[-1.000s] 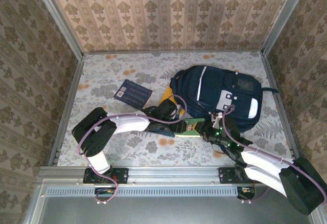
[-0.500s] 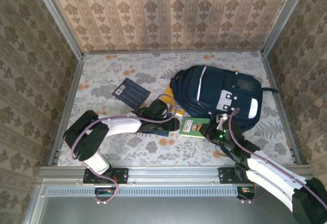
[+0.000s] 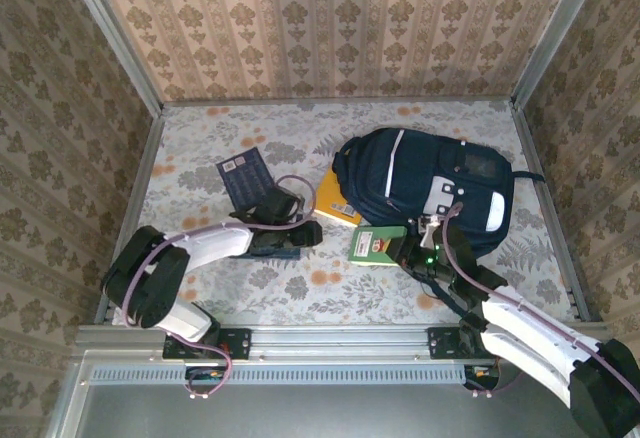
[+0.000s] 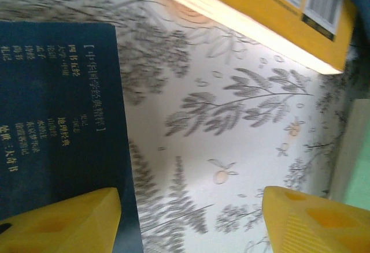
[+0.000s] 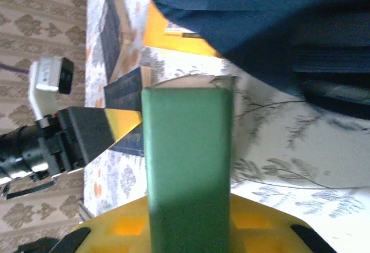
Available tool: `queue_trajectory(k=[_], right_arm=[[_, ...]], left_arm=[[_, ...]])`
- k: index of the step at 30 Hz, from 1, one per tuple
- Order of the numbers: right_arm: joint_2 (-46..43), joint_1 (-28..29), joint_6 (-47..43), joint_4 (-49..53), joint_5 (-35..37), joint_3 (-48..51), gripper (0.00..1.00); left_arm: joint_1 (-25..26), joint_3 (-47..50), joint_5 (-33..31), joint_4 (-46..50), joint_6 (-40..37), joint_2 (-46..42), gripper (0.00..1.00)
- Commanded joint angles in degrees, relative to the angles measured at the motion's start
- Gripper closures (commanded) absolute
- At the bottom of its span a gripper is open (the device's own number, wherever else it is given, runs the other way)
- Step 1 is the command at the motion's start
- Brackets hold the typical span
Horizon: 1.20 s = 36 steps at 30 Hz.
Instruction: Pack the student bag
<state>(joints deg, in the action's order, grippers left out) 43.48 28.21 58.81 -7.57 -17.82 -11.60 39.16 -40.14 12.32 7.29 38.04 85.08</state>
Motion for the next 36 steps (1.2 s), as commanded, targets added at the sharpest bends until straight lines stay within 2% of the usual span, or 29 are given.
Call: queue_trajectory(k=[1,5,10,12,15,19,21,25,29,33,36], right_arm=[[-0.1,-0.2,-0.3,-6.5,-5.7,-3.5,1.00],[-0.6,-0.1,1.5,-8.8,-8.0,-6.1,1.00],[0.8,-0.1,-2.4,-3.9,-12.5,-12.8,1.00],[1.2,0.5,-9.9,2.6,-14.2,-17.7,1.00],[0.7,1.8,-22.2,13.6,-11.4,-24.6,1.00],[-1.1,3.8,-37.6,16.1,-8.2,-27.2,0.99],[-3.3,6.2,-50.1,14.1,-6.9,-25.5,1.00],[-4.1,10.0,-67.5,17.1,5.1,-25.6,1.00],[-1.3,13.1,-72.9,17.0,13.6,-26.9,1.00],[3.1,24.6,-84.6,14.8,30.2,-27.8,1.00],[5.3,31.1,-94.2,10.9,36.6,-27.1,1.00]], left_arm=[[-1.0,0.2,-1.2,7.4,-3.9,-5.0,0.30],[-1.0,-0.6,0.8,9.7,-4.5,-12.9,0.24],[-0.9,-0.4,7.1,8.3,-4.0,-21.9,0.18],[-0.8,-1.5,7.3,10.0,-5.0,-24.6,0.18],[-0.9,-3.2,6.5,13.4,-6.4,-27.6,0.18],[-1.3,-4.7,10.4,15.0,-4.8,-29.6,0.19],[-1.3,-5.2,13.6,14.4,-3.0,-30.1,0.19],[-1.3,-6.1,16.1,13.6,1.3,-31.4,0.19],[-1.3,-4.6,18.8,9.2,8.5,-31.9,0.20],[-1.1,-2.9,22.6,2.3,18.2,-29.6,0.20],[-0.6,-3.0,23.4,0.6,22.6,-27.5,0.20]])
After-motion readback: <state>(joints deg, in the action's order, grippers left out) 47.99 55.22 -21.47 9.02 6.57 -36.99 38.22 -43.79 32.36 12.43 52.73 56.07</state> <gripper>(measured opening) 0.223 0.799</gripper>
